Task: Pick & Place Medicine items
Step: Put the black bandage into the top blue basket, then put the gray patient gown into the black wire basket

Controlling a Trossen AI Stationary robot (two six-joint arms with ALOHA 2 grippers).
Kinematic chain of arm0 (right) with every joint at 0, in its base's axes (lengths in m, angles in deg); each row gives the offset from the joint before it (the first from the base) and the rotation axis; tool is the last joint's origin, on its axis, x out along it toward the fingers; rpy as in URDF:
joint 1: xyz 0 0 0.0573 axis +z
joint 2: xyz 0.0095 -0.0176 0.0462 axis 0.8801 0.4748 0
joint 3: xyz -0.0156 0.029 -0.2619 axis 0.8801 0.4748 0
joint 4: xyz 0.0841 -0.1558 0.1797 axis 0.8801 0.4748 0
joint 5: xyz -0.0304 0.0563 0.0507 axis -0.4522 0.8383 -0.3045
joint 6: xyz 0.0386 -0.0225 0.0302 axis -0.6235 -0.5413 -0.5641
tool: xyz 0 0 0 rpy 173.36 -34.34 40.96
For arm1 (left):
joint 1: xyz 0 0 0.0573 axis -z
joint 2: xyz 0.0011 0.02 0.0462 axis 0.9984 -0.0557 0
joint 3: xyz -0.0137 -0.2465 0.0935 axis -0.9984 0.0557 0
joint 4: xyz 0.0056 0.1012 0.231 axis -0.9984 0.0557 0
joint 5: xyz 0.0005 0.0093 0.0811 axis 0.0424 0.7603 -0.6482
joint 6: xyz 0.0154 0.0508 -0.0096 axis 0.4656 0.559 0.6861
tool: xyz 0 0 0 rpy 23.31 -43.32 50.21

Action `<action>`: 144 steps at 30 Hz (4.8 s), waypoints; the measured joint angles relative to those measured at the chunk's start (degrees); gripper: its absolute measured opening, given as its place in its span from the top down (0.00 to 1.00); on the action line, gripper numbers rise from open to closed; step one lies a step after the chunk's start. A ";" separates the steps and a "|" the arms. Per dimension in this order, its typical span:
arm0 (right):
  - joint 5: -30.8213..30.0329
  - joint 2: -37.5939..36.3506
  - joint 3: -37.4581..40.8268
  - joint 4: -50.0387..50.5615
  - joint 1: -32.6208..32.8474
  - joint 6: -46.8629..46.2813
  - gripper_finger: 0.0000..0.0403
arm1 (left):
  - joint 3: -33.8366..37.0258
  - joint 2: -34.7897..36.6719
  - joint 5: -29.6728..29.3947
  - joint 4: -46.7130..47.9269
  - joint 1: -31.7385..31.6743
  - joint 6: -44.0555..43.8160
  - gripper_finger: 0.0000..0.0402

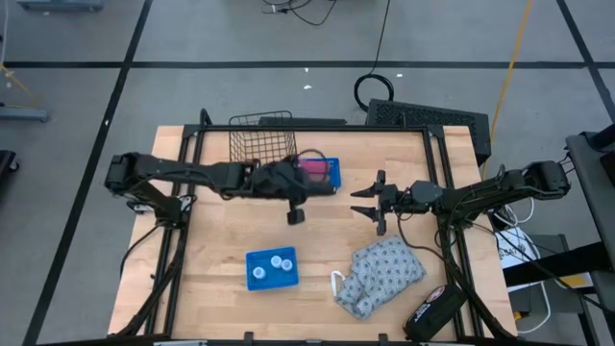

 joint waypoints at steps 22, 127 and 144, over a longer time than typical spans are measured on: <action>0.02 0.00 0.02 0.54 0.00 -0.11 0.59 | -5.08 -19.31 -0.81 -5.26 -13.10 11.10 0.88; 14.56 -10.08 16.98 29.21 21.00 -74.21 0.34 | 9.57 -0.25 3.62 -10.13 -7.05 1.55 0.52; 18.10 -7.33 14.09 24.83 21.07 -66.06 0.34 | 9.57 -0.25 3.58 -11.86 -7.05 1.37 0.52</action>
